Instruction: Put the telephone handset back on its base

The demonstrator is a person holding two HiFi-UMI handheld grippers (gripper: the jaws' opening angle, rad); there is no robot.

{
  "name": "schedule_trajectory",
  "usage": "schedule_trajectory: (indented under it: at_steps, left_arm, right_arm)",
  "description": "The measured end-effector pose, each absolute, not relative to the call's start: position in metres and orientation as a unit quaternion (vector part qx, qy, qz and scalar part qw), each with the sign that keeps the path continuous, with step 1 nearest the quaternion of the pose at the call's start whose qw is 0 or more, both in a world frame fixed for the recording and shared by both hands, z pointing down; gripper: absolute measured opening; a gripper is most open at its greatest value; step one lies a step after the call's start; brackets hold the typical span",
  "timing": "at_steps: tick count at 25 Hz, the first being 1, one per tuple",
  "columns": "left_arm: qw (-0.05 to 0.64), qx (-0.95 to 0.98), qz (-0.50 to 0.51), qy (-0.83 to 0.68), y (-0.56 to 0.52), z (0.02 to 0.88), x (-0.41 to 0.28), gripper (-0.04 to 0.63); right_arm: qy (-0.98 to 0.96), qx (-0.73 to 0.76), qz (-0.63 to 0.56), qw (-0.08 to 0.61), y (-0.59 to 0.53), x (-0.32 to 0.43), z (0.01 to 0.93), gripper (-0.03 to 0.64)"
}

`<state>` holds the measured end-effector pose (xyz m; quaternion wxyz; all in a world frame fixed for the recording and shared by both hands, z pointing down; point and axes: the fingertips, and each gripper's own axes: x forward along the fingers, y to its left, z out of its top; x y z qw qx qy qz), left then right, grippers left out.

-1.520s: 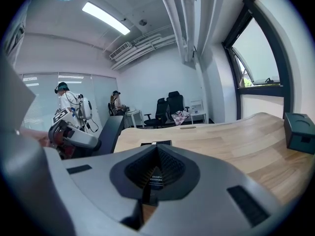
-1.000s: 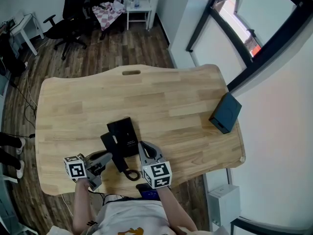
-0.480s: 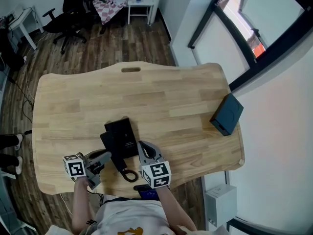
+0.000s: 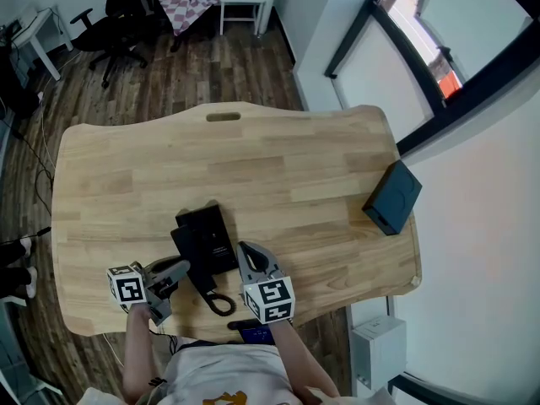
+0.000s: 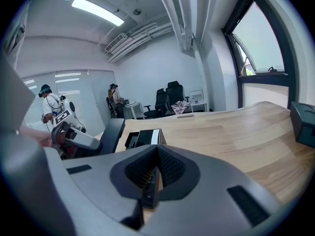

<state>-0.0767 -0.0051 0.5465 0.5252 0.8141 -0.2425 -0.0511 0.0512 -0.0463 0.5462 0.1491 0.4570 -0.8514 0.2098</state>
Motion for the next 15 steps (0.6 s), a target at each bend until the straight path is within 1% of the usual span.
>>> schedule_trajectory:
  at_steps: [15]
  left_arm:
    - [0.536,0.807,-0.046,-0.242,-0.022,0.565,-0.078,0.069]
  right_arm:
    - [-0.853,0.448,0.217,0.158,-0.066,0.046,0.561,0.006]
